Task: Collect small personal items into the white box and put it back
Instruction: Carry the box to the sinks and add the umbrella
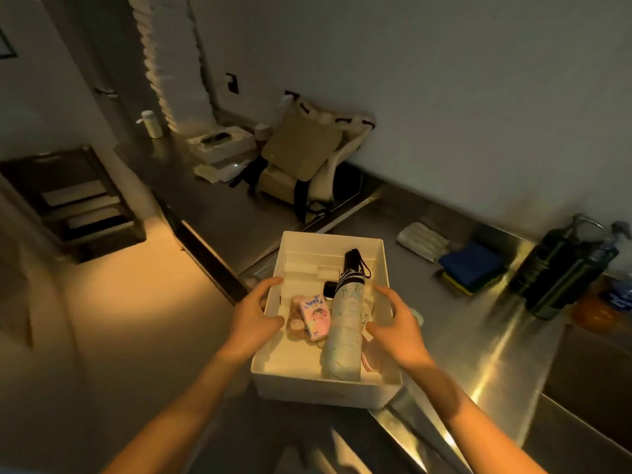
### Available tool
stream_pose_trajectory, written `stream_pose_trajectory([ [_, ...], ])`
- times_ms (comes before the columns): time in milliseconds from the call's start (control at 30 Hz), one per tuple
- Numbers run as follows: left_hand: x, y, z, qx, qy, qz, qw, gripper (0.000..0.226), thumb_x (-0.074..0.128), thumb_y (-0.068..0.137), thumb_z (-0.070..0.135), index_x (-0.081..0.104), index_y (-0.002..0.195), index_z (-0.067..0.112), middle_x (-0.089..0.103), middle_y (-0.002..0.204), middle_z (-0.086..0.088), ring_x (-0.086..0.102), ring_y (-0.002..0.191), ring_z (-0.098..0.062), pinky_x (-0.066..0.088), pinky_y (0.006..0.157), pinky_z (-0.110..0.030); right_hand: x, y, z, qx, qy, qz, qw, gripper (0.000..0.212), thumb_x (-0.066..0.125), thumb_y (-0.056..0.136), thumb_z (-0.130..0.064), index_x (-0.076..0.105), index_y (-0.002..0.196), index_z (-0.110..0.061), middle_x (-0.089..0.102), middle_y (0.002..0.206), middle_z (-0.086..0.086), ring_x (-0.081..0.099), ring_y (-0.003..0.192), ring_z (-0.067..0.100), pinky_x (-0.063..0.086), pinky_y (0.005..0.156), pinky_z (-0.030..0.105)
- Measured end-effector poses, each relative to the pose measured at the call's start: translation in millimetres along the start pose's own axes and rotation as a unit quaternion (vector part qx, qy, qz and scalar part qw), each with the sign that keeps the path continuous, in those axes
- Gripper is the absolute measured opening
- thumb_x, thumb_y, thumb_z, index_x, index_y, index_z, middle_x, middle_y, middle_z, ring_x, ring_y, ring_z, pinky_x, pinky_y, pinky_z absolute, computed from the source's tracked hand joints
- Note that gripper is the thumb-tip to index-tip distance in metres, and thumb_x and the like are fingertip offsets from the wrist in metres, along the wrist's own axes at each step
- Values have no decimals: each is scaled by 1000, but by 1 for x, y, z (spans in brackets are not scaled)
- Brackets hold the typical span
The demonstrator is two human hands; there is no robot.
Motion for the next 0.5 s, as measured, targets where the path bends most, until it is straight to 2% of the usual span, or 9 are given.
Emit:
stream_pose_trajectory([
  [67,-4,41,-2,10,7,-20,1000,72,73,68,0,50,117,48,58,110,19,58,104,-8,55,86,-34,6,25,-3,11,-3,39,999,65,74,73,-16,46,130,-33,51,104,-30,55,104,8,51,88,34],
  [133,-7,77,-3,31,14,-40,999,73,73,66,6,49,114,56,62,113,14,61,105,-10,56,86,-40,12,44,-8,28,-14,79,996,68,75,72,-15,46,131,-34,49,103,-30,51,101,7,51,86,34],
  [267,2,131,-4,35,25,-99,994,73,73,70,8,46,116,58,62,111,15,61,103,-9,55,85,-41,17,67,-8,57,-32,145,987,69,74,75,-18,43,132,-40,50,104,-27,53,89,2,45,68,15],
  [367,16,158,-1,45,11,-147,988,72,72,73,2,48,126,44,52,118,17,52,110,-8,50,90,-34,19,79,-3,80,-33,176,981,68,74,76,-20,42,133,-38,53,112,-16,54,91,4,44,67,16],
  [433,24,171,-1,45,2,-168,985,71,72,73,-2,48,129,35,47,116,18,46,109,-5,46,87,-26,19,86,0,95,-31,192,976,66,73,78,-17,43,133,-36,54,111,-14,55,88,1,41,64,12],
  [500,31,181,-6,43,-8,-185,982,71,72,72,-3,50,128,35,48,115,19,48,110,-8,48,88,-29,19,91,3,107,-30,198,974,64,71,79,-15,43,133,-35,51,110,-17,52,83,-6,39,61,8],
])
Point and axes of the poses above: each hand's wrist, its own y-axis towards the middle knuckle, its own x-axis out of the palm, z = x × y, the point moved 6 cm from there along y, towards the middle knuckle
